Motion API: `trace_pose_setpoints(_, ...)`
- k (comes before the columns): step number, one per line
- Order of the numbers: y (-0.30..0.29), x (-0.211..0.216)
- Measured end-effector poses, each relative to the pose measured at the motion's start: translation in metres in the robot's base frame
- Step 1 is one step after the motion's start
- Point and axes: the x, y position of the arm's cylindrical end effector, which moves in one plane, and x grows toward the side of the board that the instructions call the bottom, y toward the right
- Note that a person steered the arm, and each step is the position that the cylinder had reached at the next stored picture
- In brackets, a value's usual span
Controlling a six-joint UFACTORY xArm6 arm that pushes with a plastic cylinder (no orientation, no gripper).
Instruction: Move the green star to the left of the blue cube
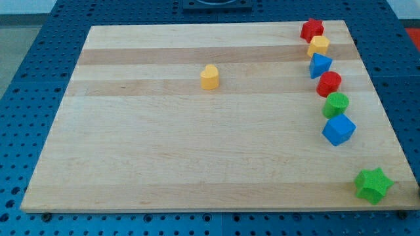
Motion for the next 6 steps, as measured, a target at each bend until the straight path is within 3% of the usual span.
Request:
trace_pose_setpoints(2, -0.105, -0.021)
trace_pose_setpoints(4, -0.18, -0.111)
trace_pose_setpoints(6, -0.122, -0.071)
